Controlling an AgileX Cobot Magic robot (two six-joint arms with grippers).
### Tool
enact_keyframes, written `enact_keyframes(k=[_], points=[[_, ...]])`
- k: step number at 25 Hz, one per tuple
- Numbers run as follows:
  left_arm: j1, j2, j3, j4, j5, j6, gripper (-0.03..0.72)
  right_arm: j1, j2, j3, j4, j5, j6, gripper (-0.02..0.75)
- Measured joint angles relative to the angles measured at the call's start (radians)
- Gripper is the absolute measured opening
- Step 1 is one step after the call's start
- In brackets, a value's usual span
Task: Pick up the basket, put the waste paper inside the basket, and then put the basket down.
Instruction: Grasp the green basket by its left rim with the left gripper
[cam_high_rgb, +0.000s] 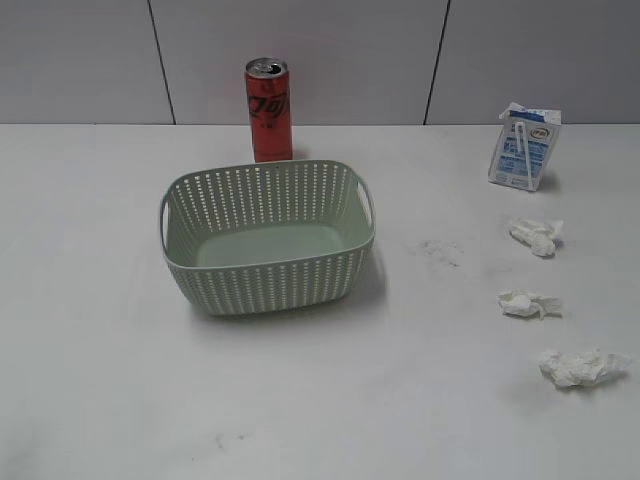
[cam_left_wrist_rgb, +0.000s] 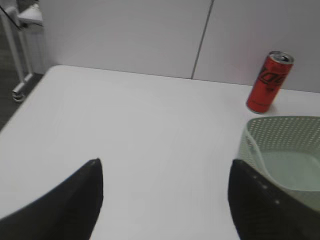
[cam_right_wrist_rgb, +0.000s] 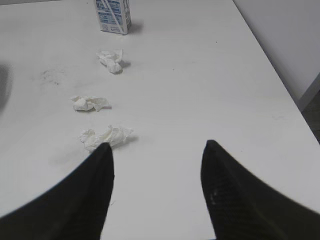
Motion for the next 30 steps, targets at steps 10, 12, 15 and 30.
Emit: enact_keyframes(k=[10,12,15,30], points=[[-0.014,0.639,-0.205,-0.364,-0.131,0.274,0.573,0.000,0.000,0.000,0.000,0.000,0.000,0.427],[-0.041,0.751,-0.279,-0.366,-0.113,0.289,0.573,0.000,0.000,0.000,0.000,0.000,-0.001,0.427],[-0.107,0.922,-0.384,-0.366,-0.067,0.293,0.573,0.000,0.000,0.000,0.000,0.000,-0.001,0.427],[-0.334,1.624,-0.905,-0.038,0.243,-0.136,0.573,0.000,0.000,0.000,0.000,0.000,0.000,0.426]])
